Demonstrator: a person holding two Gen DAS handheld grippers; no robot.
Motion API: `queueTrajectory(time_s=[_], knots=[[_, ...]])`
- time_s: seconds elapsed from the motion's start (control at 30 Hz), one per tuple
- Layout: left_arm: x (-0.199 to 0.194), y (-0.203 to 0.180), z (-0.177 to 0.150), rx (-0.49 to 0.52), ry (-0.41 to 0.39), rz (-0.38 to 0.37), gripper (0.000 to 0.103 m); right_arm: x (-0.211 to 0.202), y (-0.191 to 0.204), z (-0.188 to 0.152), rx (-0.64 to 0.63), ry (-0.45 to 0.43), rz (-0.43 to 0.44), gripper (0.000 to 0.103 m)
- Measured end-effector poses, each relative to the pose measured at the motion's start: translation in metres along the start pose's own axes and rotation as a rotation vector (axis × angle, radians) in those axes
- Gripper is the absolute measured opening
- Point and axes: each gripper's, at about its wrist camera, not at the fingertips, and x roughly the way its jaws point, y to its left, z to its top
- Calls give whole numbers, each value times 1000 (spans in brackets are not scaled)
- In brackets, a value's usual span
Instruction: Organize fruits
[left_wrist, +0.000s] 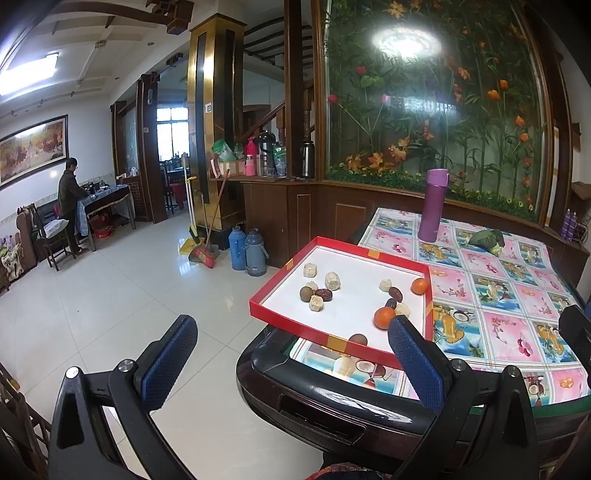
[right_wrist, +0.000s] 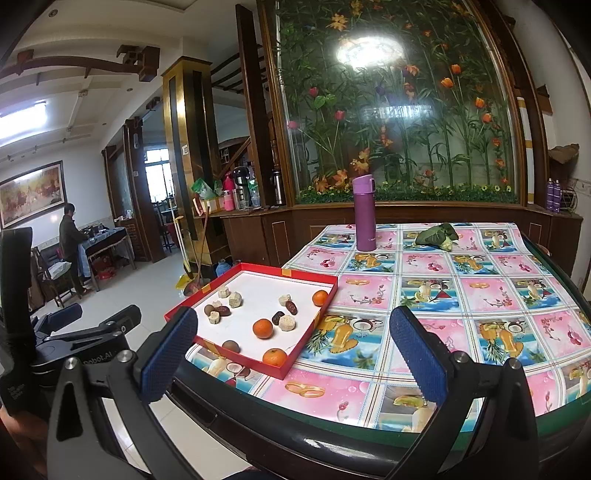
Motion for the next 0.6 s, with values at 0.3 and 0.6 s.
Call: queueTrajectory(time_s=[0.3, 0.6], knots=[[0, 0, 0, -1, 1, -2, 103, 2, 0, 0, -2, 10, 2, 103], [8, 1, 2, 16, 17, -8, 103, 23, 4, 9, -28, 17, 14, 103]])
